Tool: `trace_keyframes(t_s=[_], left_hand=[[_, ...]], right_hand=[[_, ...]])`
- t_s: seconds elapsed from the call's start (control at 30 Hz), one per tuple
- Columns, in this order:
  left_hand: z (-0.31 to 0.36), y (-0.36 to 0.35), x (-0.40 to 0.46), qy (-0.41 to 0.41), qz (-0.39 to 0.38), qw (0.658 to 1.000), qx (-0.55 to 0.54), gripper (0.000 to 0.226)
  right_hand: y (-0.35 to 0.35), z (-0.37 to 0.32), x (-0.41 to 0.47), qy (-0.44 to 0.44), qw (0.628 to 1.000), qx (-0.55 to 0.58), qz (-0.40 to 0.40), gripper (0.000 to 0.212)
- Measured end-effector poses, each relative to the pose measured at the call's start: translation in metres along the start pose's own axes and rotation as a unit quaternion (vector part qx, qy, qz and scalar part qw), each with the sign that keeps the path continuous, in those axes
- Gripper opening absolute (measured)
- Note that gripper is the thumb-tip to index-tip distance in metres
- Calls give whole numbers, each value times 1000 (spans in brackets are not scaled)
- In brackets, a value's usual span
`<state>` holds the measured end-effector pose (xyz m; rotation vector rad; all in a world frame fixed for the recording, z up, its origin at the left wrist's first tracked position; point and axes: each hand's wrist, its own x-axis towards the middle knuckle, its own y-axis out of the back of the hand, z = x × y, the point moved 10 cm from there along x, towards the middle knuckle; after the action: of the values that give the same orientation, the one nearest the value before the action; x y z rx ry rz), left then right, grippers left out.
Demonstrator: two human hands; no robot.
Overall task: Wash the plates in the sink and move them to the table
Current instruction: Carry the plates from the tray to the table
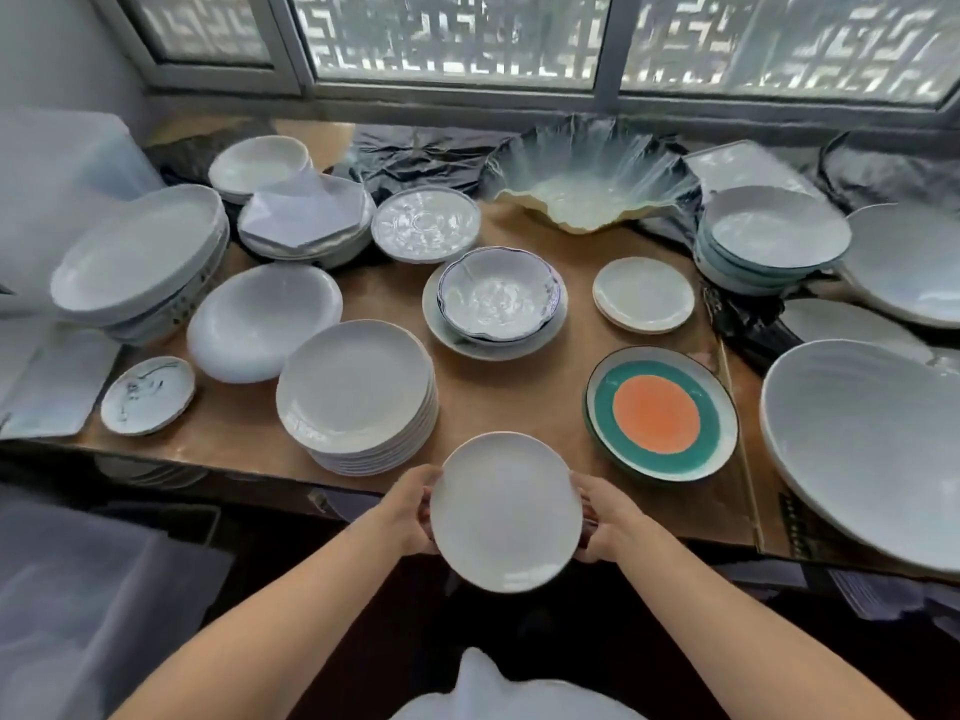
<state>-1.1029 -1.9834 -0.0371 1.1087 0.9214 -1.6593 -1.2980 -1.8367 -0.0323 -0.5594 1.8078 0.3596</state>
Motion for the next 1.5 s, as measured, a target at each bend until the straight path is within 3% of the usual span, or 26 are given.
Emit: trace_keyframes(t_s=[0.23,0.43,0.53,0.8,1.03,1.23,1.5], left_hand=[[31,-27,46,40,-18,999,-12,11],[54,-28,70,-6,1,1000,-15,15],[54,-14,83,-20,10,998,-58,3],[23,6,82,-1,-27,999,-27,28],[-12,8,80,75,-92,991,-52,52],[-13,9,88,106,-65,986,-108,47],[13,-11,98,116,-77,985,-100,39]], right_hand=[[-15,-23,45,7,997,63,47,18],[-20,-37,81,38,994,86,57,19],[-19,-38,92,43,995,79,45,30],[3,-24,87,73,997,11,28,31],[10,23,83,-19,996,72,-47,37],[6,26,88,-18,992,116,-43,32],[-5,0,103,-36,986,160,-31,36]])
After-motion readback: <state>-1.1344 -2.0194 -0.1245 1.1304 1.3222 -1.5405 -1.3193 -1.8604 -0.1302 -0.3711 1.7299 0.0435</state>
